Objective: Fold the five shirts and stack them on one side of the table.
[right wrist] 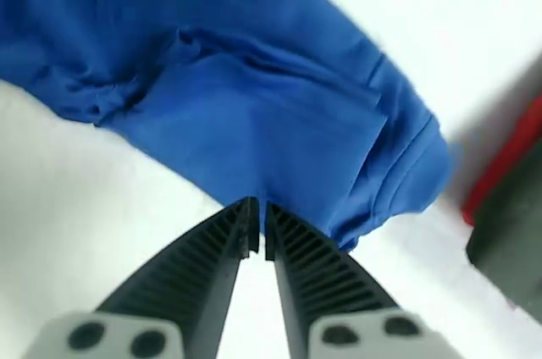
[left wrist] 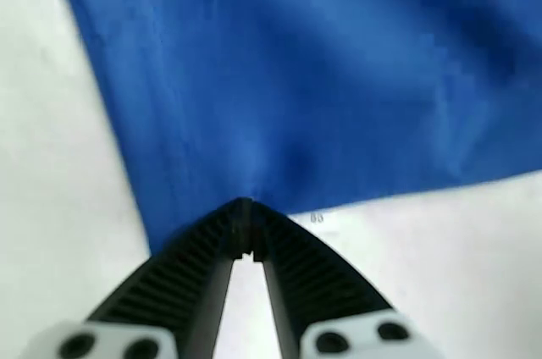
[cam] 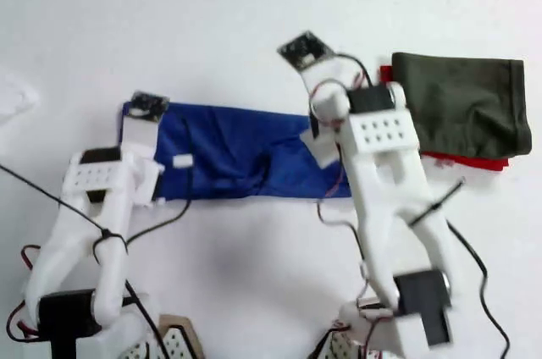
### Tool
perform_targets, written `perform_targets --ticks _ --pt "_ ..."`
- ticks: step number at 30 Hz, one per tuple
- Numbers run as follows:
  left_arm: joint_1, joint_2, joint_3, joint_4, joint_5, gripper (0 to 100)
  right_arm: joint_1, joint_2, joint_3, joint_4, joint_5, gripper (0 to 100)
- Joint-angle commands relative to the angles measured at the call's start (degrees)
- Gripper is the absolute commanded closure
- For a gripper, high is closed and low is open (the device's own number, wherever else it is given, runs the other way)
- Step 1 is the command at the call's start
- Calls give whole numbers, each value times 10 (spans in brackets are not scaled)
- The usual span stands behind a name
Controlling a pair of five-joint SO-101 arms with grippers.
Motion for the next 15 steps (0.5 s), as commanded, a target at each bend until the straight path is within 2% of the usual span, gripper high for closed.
perform_targets --ticks 1,5,7,10,12,15 --pt "4 -14 -65 13 6 972 17 -90 127 -63 5 979" --pt "-18 -9 -108 29 6 933 71 -141 253 -131 6 979" --pt "-47 -8 -112 11 10 870 113 -160 300 -150 21 979" --pt "-101 -4 -111 -40 59 772 175 -180 351 -167 75 979" --pt "-122 17 -118 -64 69 763 211 -189 371 -176 107 979" --pt "-123 93 -149 -59 63 763 251 -201 378 -175 141 979"
